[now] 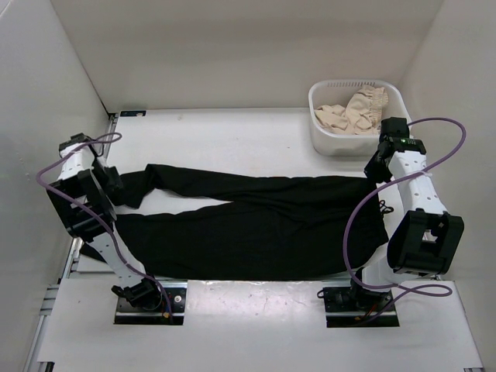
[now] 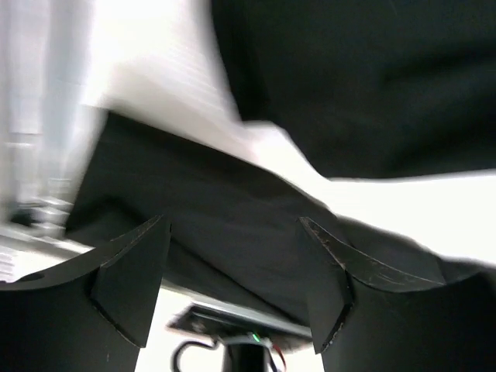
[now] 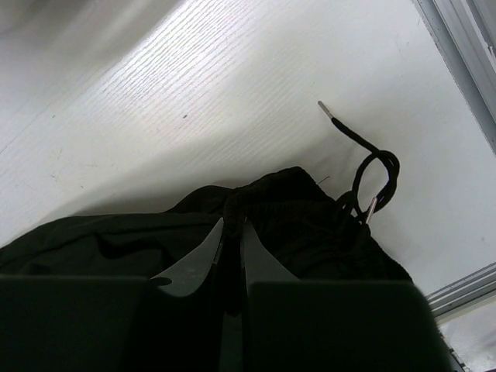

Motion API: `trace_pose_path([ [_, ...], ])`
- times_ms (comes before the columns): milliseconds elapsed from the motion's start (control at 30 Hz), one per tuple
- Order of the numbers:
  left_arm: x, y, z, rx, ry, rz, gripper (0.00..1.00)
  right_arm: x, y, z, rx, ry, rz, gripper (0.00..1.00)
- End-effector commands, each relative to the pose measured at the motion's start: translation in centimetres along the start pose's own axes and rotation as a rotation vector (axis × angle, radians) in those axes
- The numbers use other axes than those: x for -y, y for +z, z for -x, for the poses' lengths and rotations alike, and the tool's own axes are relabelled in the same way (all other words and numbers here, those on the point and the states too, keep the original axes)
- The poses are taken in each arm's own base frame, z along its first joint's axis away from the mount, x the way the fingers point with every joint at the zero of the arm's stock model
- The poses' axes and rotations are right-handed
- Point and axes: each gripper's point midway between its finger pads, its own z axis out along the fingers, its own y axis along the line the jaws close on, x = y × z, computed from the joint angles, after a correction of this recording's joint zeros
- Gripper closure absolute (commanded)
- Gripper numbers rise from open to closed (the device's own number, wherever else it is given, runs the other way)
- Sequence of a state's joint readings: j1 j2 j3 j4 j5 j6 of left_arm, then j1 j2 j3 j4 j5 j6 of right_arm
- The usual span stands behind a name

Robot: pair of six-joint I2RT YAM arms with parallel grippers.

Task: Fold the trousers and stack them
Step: Fold the trousers

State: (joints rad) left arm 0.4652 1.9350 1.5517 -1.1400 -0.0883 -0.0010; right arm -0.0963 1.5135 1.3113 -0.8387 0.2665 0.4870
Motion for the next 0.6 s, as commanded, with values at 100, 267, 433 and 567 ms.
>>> trace_pose_path([
  [100, 7.9, -0.9, -1.4, -0.024, 0.077, -0.314, 0.24, 0.1, 0.2, 0.0, -0.015, -0.004, -0.007, 1.00],
  [267, 8.4, 2.1, -0.8, -0.064, 0.108, -0.262, 0.21, 0.5, 0.6, -0.3, -0.022, 0.001, -0.032, 1.00],
  [433, 8.1, 5.4, -0.8, -0.128, 0.108, -0.223, 0.30, 0.7, 1.1, -0.7, -0.035, 0.006, -0.049, 1.00],
  [567, 7.6, 6.7, -0.1, -0.124, 0.110, -0.180, 0.82, 0.7, 1.2, 0.7, -0.017, 0.032, -0.039, 1.00],
])
